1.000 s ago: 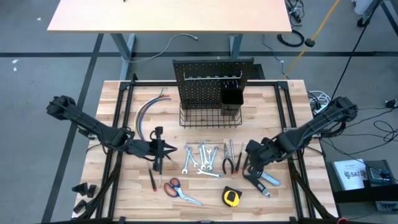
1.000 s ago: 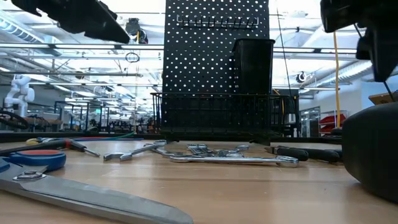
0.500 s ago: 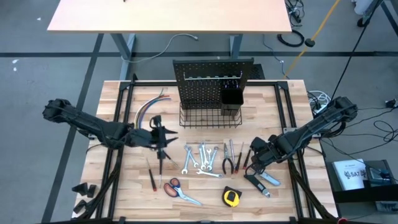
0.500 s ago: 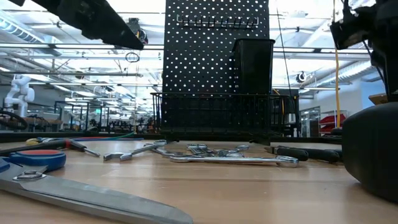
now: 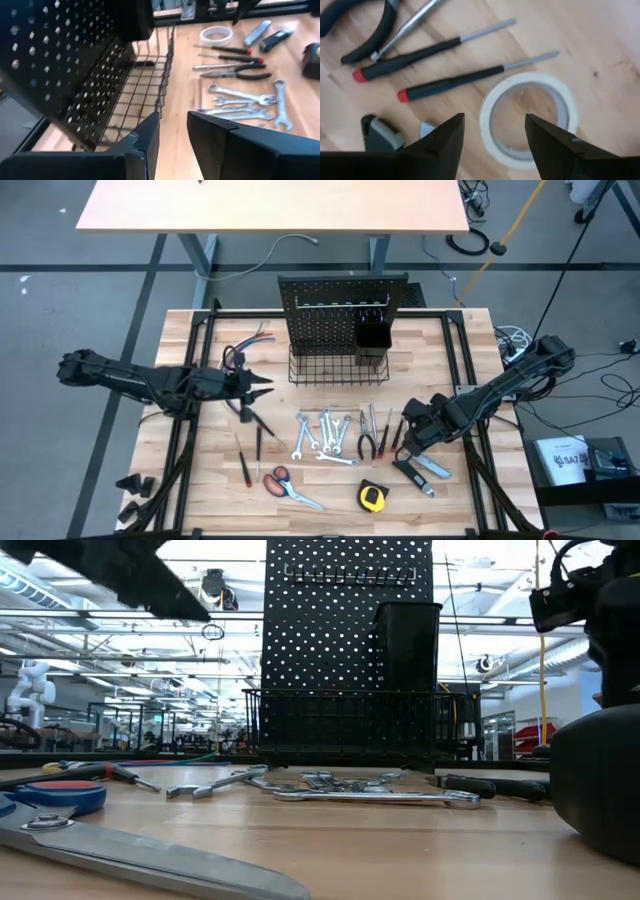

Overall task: Hang tools onto peg board
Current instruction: Hang the nut driver on the pegboard

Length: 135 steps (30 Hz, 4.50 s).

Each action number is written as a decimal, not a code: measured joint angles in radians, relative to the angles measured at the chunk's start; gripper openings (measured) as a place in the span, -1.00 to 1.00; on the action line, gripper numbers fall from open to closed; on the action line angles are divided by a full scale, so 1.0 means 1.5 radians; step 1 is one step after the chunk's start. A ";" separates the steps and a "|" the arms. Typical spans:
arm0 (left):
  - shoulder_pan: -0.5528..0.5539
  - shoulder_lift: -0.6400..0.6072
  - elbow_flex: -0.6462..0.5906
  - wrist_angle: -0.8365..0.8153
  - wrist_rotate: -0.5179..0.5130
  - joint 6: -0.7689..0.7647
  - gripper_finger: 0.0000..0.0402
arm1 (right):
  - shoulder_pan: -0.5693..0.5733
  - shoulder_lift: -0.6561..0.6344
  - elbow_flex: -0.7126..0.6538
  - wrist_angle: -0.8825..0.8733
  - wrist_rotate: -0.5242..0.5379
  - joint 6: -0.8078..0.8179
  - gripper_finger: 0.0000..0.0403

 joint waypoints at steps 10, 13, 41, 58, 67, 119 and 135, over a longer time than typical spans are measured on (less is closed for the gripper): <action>0.037 -0.062 -0.157 0.216 0.106 -0.080 -0.47 | 0.000 0.000 0.000 0.104 0.034 0.031 -0.02; 0.037 -0.057 -0.200 0.278 0.108 -0.085 -0.47 | 0.004 0.000 0.000 0.143 0.025 0.048 -0.02; 0.037 -0.017 -0.246 0.401 0.101 -0.048 -0.47 | 0.007 0.005 0.000 0.297 -0.037 -0.834 -0.02; 0.037 -0.017 -0.246 0.400 0.101 -0.049 -0.47 | -0.011 0.084 -0.008 0.266 -0.039 -0.997 -0.03; 0.038 -0.017 -0.246 0.400 0.101 -0.049 -0.47 | -0.036 0.139 -0.008 0.193 -0.039 -1.022 -0.03; 0.038 -0.017 -0.246 0.364 0.083 -0.050 -0.47 | -0.099 -0.012 0.000 0.371 0.018 -0.896 -0.89; 0.038 -0.017 -0.246 0.390 0.054 -0.051 -0.47 | -0.099 -0.097 0.001 0.965 0.269 -0.987 -0.89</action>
